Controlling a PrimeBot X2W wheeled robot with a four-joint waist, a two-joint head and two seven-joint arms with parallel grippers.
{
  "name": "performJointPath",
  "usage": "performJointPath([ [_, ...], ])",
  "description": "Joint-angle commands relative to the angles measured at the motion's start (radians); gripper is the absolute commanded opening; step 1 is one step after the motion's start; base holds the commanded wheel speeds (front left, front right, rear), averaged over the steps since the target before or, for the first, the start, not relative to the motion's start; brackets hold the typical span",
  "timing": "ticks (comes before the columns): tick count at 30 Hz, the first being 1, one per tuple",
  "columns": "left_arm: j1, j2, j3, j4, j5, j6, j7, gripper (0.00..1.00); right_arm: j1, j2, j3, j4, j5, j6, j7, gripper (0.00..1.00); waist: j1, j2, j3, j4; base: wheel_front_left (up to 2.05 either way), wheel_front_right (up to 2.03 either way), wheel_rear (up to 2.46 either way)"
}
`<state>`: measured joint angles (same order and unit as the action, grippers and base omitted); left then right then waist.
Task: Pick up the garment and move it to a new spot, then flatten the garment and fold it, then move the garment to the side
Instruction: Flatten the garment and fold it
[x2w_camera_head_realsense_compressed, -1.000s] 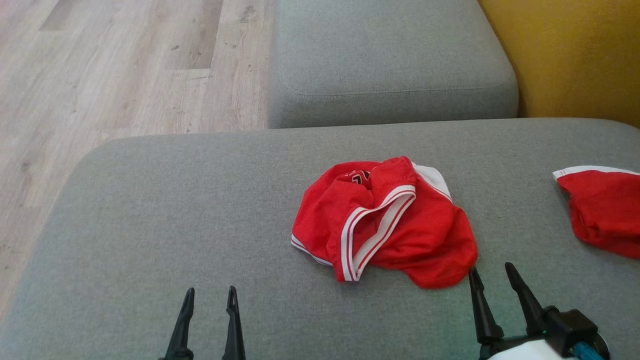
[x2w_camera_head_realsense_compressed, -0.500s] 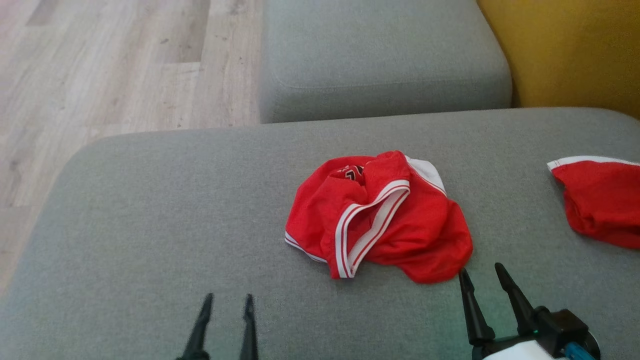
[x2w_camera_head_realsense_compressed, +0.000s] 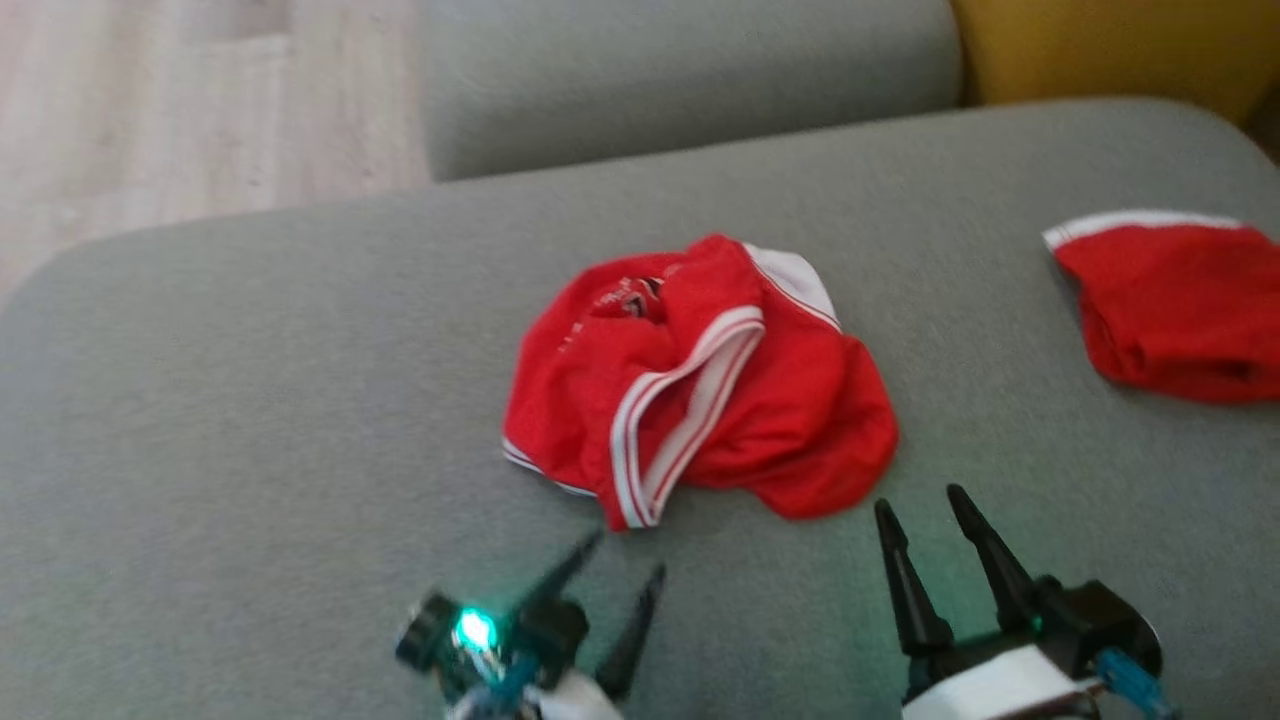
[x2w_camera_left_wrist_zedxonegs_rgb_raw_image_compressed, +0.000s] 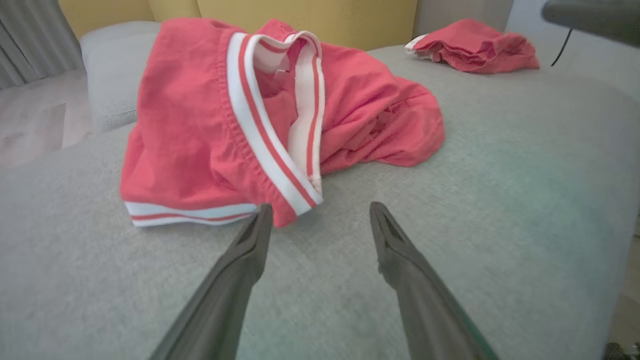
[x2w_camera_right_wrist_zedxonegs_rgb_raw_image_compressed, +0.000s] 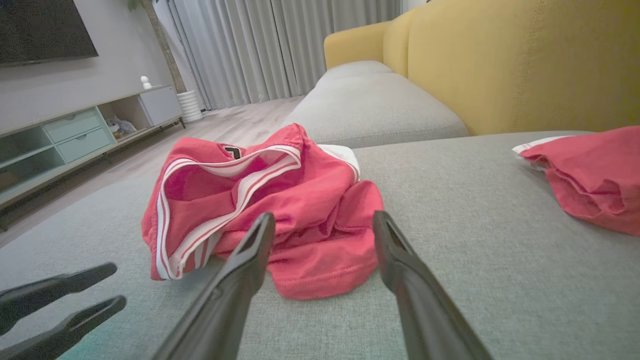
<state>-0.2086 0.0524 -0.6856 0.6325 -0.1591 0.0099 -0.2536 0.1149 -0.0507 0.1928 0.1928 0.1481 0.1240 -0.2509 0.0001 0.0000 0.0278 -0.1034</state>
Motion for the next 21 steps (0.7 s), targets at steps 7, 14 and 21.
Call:
performJointPath([
  [7,-0.195,-0.002,-0.045,0.111,-0.087,0.059,-0.008,1.00,-0.110,-0.019,0.041,-0.036,0.007,0.007,-0.011,1.00,-0.0001,0.0000,0.102,-0.115,0.00,0.00,0.00],
  [14,-0.250,-0.002,-0.104,0.228,-0.167,0.069,-0.008,0.00,-0.116,-0.021,0.035,-0.032,0.010,0.007,-0.011,1.00,-0.0001,0.0000,0.106,-0.162,0.00,0.00,0.00],
  [21,-0.257,-0.002,-0.129,0.171,-0.329,-0.011,-0.008,0.00,-0.106,-0.018,0.031,-0.031,0.012,0.007,-0.011,1.00,-0.0001,0.0000,0.064,-0.184,0.00,0.00,0.00],
])
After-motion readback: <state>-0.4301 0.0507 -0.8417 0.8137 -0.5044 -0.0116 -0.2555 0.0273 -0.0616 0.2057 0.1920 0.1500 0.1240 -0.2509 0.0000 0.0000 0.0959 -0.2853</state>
